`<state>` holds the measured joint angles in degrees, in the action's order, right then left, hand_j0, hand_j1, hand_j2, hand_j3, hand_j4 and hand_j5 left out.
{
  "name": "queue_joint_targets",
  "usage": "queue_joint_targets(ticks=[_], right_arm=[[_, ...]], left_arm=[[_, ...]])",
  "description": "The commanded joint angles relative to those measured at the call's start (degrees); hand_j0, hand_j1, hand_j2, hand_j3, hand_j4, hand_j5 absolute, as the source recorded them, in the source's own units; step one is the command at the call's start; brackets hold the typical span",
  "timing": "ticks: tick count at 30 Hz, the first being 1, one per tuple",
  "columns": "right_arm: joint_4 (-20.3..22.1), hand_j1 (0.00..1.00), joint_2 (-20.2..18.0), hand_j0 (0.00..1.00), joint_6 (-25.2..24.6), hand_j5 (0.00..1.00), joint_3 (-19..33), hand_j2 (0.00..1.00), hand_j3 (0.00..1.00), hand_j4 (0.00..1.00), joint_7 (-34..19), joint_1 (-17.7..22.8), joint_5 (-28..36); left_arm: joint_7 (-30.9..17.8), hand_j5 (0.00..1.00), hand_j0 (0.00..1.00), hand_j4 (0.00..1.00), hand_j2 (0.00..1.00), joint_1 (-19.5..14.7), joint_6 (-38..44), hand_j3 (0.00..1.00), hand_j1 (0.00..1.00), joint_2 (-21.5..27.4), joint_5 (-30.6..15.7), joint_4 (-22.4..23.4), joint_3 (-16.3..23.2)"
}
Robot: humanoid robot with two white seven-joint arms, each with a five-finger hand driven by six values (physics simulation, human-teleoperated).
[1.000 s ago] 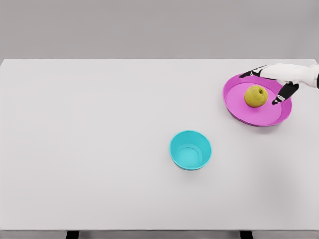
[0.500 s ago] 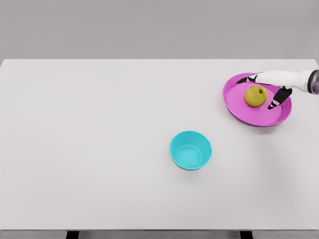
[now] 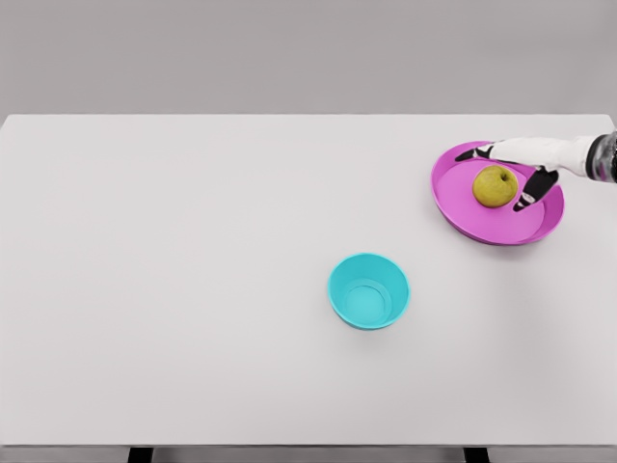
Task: Put the apple from the pink plate into the blue bowl with your right arm
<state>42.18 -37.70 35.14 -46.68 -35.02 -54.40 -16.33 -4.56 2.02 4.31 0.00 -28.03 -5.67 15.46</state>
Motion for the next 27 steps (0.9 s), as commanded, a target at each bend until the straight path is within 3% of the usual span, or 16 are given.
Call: queue_joint_targets(ticks=[1, 11, 12, 14, 27], right_arm=[[-0.6, 1.0, 0.8, 1.0, -0.1, 1.0, 0.1, 1.0, 1.0, 1.0, 0.0, 0.0, -0.5], [-3.6, 1.0, 1.2, 1.0, -0.1, 1.0, 0.2, 1.0, 1.0, 1.0, 0.0, -0.1, -1.8], [-3.4, 0.84, 1.2, 0.84, -0.1, 0.84, 0.2, 0.84, 0.84, 0.84, 0.0, -0.1, -1.8], [-3.3, 0.68, 1.4, 0.68, -0.1, 0.68, 0.2, 0.68, 0.68, 0.68, 0.0, -0.2, -1.7], [-2.7, 0.45, 2.0, 0.45, -0.1, 0.45, 0.5, 0.45, 0.45, 0.45, 0.0, -0.5, -1.6]], left_arm=[[0.0, 1.0, 1.0, 1.0, 1.0, 0.0, 0.0, 1.0, 1.0, 0.0, 0.0, 0.0, 0.0], [0.0, 1.0, 1.0, 1.0, 1.0, 0.1, 0.0, 1.0, 1.0, 0.0, 0.0, 0.0, 0.0], [0.0, 1.0, 1.0, 1.0, 1.0, 0.0, 0.0, 1.0, 1.0, 0.0, 0.0, 0.0, 0.0], [0.0, 1.0, 1.0, 1.0, 1.0, 0.0, 0.0, 1.0, 1.0, 0.0, 0.0, 0.0, 0.0], [0.0, 1.0, 1.0, 1.0, 1.0, 0.0, 0.0, 1.0, 1.0, 0.0, 0.0, 0.0, 0.0]])
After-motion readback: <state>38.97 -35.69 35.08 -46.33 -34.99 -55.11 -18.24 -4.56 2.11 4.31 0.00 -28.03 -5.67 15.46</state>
